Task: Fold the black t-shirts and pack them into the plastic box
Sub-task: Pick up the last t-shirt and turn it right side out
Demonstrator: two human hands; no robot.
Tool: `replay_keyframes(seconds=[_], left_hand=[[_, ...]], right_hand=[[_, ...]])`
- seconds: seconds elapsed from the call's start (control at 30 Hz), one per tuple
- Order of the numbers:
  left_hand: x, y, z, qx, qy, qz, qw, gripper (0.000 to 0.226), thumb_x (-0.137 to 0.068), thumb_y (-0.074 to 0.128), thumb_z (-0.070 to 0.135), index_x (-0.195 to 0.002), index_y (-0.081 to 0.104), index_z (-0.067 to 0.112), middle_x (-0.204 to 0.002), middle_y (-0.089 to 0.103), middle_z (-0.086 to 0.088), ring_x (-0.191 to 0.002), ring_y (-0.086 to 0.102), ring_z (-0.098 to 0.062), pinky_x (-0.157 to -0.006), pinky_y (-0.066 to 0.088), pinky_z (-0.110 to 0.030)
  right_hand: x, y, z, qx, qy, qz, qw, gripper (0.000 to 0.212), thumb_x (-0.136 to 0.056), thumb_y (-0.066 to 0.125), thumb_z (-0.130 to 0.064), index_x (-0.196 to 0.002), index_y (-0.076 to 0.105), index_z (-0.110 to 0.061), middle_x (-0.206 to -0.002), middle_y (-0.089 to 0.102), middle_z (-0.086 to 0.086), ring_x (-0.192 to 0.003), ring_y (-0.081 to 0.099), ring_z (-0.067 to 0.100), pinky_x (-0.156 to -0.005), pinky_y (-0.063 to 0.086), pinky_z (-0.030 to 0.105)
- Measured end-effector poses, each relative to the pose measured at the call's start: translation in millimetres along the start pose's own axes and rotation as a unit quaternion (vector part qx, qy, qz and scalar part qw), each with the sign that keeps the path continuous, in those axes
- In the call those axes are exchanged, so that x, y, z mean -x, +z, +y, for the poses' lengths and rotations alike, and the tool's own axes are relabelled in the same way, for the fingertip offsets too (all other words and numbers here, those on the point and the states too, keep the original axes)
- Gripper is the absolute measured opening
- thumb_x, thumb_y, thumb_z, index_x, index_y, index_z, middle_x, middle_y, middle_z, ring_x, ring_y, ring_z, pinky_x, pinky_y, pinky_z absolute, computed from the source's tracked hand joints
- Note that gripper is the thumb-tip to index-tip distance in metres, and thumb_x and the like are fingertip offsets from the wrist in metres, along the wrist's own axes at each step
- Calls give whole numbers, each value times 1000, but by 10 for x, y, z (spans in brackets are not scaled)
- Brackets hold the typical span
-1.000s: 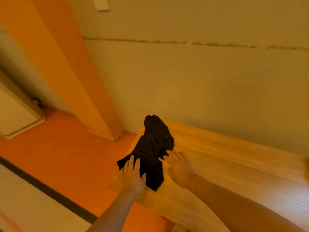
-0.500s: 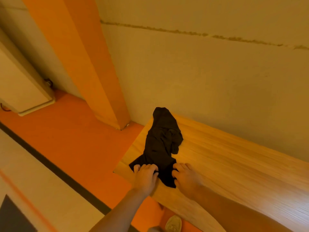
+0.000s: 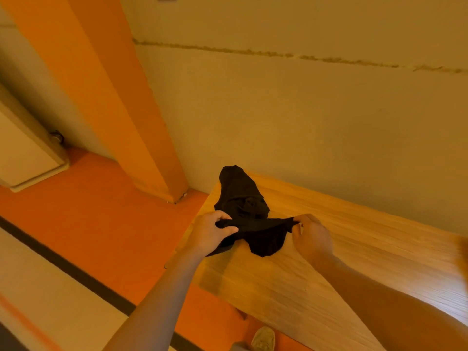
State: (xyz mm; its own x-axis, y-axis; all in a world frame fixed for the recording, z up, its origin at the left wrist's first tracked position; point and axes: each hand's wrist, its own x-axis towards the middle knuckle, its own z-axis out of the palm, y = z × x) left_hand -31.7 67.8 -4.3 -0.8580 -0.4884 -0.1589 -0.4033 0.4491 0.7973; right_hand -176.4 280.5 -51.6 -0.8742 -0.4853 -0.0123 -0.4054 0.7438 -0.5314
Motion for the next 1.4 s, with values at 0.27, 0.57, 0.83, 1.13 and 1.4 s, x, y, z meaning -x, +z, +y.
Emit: replay_keyframes(seconds=[0.27,0.57,0.83,1.13,1.4], left_hand=[[0,28,548,35,104,-46,993,7,-88,68,23,-94,67,23,-93,67,9,-91,63,-4,-81,51,-22],[-34,-287,376,-55,49,65,995,14,-88,68,13,-85,65,27,-82,62,13,-80,59,-4,-67,44,-15],[78,-759,369,125,-8,98,987,10,-79,77,16,-82,69,12,-86,69,-6,-83,66,-19,-72,53,-31],[92,-1043,525,282,-7,108,953,25,-88,60,30,-103,70,13,-107,71,1,-105,64,-15,-95,50,-37],[-64,-933,542,197,-18,325,925,17,-105,37,27,-97,52,25,-94,53,9,-86,55,-9,-71,41,-31]], right_hand=[[116,-145,-472,-166,-165,-98,967,55,-86,70,-26,-136,49,-23,-127,50,-16,-117,45,1,-93,35,12],[-87,-568,-606,-294,-32,-31,955,41,-89,44,9,-95,63,-27,-87,65,-12,-82,61,4,-65,46,18],[-249,-851,-410,-230,-23,-86,969,10,-81,75,-24,-81,66,-28,-69,70,-6,-60,63,4,-60,46,25],[-375,-1078,-194,-207,-34,-198,958,10,-85,72,-22,-93,70,-27,-87,71,-11,-81,68,5,-72,53,25],[-334,-993,-242,-187,-9,-176,967,12,-86,68,-32,-85,69,-20,-75,70,-1,-69,67,16,-63,50,27]])
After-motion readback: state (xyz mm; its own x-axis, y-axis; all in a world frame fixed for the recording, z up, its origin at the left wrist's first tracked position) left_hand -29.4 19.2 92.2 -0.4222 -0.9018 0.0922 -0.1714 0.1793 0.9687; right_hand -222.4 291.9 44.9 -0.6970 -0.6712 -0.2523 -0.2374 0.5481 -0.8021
